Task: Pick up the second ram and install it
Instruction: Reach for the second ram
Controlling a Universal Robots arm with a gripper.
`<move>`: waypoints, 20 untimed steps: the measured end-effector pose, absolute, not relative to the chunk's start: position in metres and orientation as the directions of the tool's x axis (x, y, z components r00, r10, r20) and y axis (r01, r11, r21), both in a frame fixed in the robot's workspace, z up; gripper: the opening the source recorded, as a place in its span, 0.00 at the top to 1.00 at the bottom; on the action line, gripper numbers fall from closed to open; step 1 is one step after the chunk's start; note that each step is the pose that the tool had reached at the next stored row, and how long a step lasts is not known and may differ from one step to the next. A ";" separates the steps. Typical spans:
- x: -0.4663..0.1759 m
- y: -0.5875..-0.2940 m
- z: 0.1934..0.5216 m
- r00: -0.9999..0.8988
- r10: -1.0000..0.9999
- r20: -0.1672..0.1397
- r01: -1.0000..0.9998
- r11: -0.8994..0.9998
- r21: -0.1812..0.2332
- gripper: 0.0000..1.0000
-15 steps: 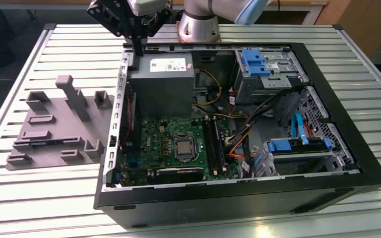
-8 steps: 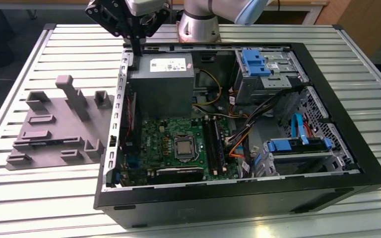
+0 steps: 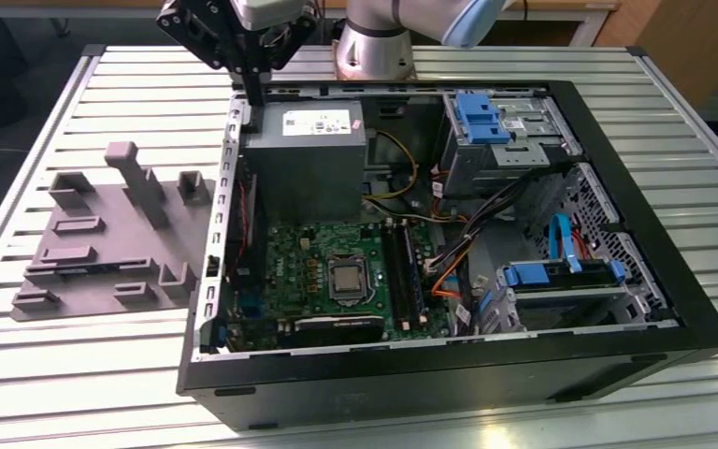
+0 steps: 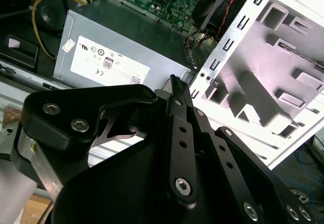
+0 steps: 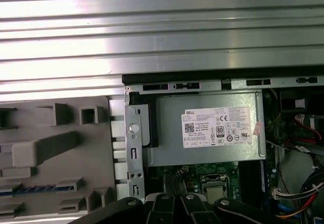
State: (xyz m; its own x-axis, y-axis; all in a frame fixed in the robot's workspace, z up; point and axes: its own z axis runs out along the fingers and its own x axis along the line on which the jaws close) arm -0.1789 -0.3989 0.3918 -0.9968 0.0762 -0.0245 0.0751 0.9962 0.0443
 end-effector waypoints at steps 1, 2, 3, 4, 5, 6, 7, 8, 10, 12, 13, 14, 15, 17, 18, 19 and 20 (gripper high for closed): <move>-0.179 -0.399 0.392 -0.997 0.076 -0.024 0.075 0.996 0.044 0.89; -0.180 -0.399 0.392 -0.997 0.076 -0.024 0.075 0.996 0.044 0.89; -0.180 -0.399 0.392 -0.997 0.076 -0.024 0.075 0.996 0.044 0.89; -0.180 -0.399 0.392 -0.997 0.076 -0.024 0.075 0.996 0.044 0.89; -0.181 -0.399 0.392 -0.997 0.076 -0.025 0.075 0.996 0.044 0.89; -0.181 -0.399 0.392 -0.997 0.076 -0.024 0.075 0.996 0.044 0.89; -0.182 -0.399 0.392 -0.997 0.076 -0.024 0.075 0.996 0.044 0.89; -0.182 -0.399 0.392 -0.997 0.076 -0.024 0.075 0.996 0.044 0.89; -0.183 -0.399 0.392 -0.997 0.076 -0.024 0.075 0.996 0.044 0.89; -0.184 -0.399 0.392 -0.997 0.076 -0.024 0.075 0.996 0.044 0.89; -0.184 -0.399 0.392 -0.997 0.076 -0.024 0.075 0.996 0.044 0.89; -0.185 -0.399 0.392 -0.997 0.076 -0.024 0.075 0.996 0.044 0.89; -0.185 -0.399 0.392 -0.997 0.076 -0.024 0.075 0.996 0.044 0.89; -0.186 -0.399 0.392 -0.997 0.076 -0.024 0.075 0.996 0.044 0.89; -0.187 -0.399 0.392 -0.997 0.076 -0.024 0.075 0.996 0.044 0.89; -0.188 -0.399 0.392 -0.997 0.076 -0.024 0.075 0.996 0.044 0.89; -0.189 -0.400 0.392 -0.997 0.076 -0.024 0.075 0.996 0.044 0.89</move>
State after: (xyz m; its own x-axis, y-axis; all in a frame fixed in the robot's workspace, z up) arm -0.1889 -0.3999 0.3916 -0.9968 0.0762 -0.0244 0.0751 0.9962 0.0443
